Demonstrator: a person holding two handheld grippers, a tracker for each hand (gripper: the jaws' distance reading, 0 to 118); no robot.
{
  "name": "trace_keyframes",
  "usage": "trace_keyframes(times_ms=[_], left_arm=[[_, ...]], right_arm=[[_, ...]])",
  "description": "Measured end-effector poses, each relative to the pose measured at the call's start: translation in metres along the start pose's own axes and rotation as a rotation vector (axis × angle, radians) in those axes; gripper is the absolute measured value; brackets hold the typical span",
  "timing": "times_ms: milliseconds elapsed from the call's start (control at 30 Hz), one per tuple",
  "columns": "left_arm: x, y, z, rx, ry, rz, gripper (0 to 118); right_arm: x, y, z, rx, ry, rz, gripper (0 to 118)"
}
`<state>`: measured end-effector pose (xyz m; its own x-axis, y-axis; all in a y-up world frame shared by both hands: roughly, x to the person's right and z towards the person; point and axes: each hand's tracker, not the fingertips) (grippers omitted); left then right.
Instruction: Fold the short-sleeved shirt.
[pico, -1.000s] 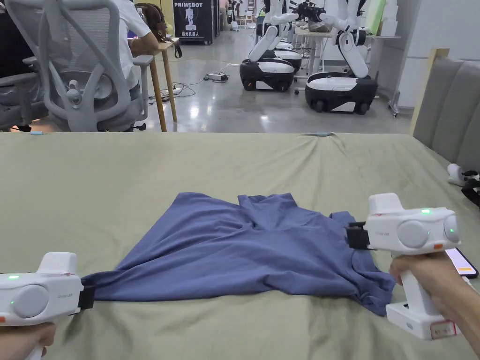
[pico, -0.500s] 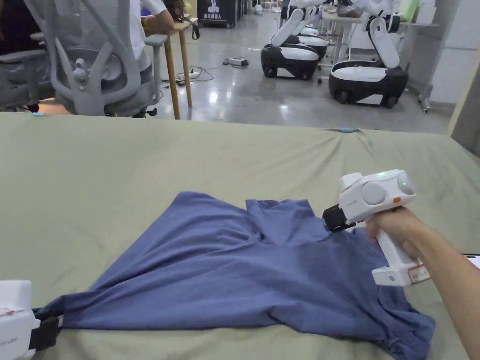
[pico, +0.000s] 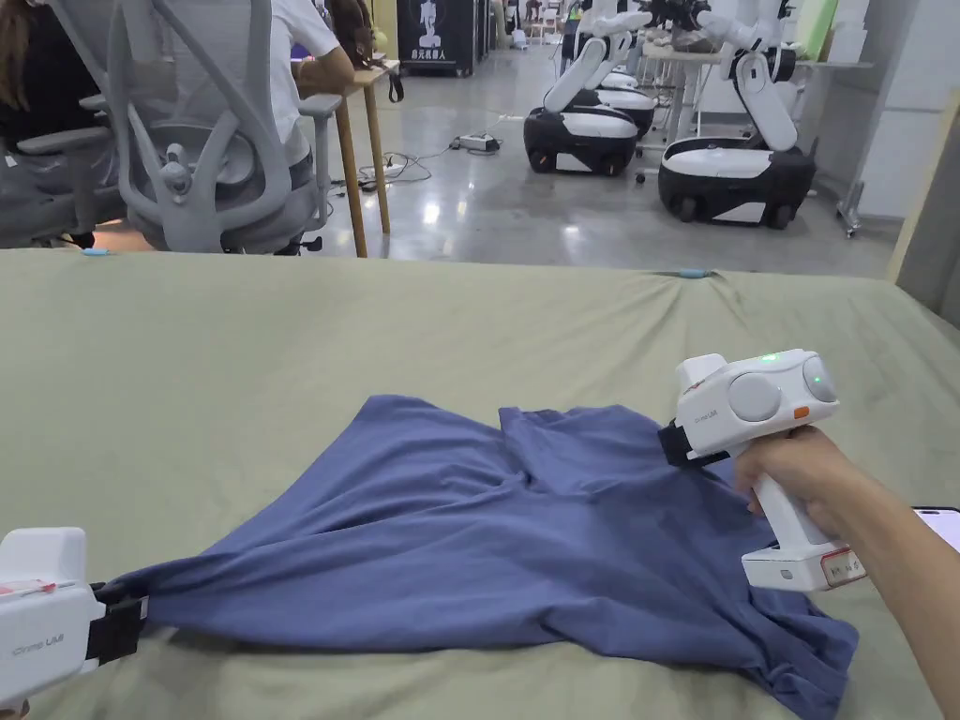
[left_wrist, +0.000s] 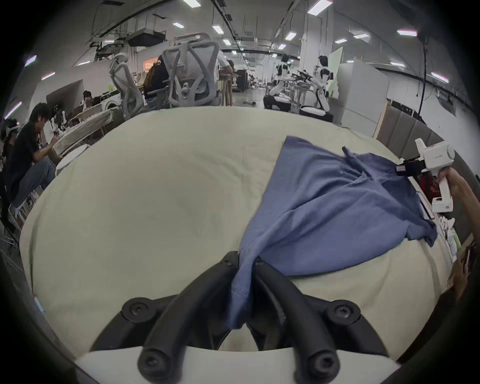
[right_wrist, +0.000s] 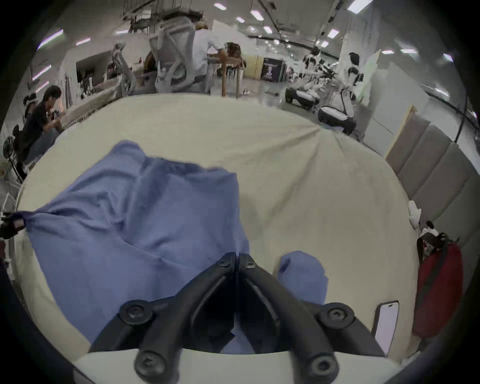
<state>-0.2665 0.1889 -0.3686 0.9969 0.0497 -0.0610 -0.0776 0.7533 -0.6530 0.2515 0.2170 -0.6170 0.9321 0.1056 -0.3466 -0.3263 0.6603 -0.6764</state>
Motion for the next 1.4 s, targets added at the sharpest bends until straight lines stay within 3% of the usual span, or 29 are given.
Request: trace_keyframes(times_ms=[167,300,600,767,933,1100,1233,1400], left_arm=[[0.018,0.058,0.024,0.092,-0.024,-0.041,2],[0.032,0.138,0.031,0.198,-0.046,-0.044,2],[0.064,0.301,0.035,0.353,-0.054,-0.012,2],[0.077,0.380,0.056,0.461,-0.045,-0.039,2],[0.084,0.440,0.092,0.539,-0.017,-0.051,2],[0.081,0.474,0.116,0.623,0.019,-0.053,2],[0.076,0.482,0.124,0.675,0.040,-0.043,2],[0.075,0.477,0.104,0.645,0.051,-0.028,2]], right_arm=[[0.002,0.024,0.083,0.125,-0.057,0.009,2],[0.015,0.054,0.149,0.237,-0.187,0.033,2],[0.071,0.119,0.240,0.435,-0.376,-0.125,2],[0.096,0.166,0.286,0.569,-0.420,-0.236,2],[0.105,0.219,0.334,0.645,-0.473,-0.228,2],[0.108,0.245,0.362,0.807,-0.398,-0.332,2],[0.110,0.256,0.364,0.811,-0.425,-0.297,2],[0.110,0.258,0.347,0.777,-0.406,-0.308,2]])
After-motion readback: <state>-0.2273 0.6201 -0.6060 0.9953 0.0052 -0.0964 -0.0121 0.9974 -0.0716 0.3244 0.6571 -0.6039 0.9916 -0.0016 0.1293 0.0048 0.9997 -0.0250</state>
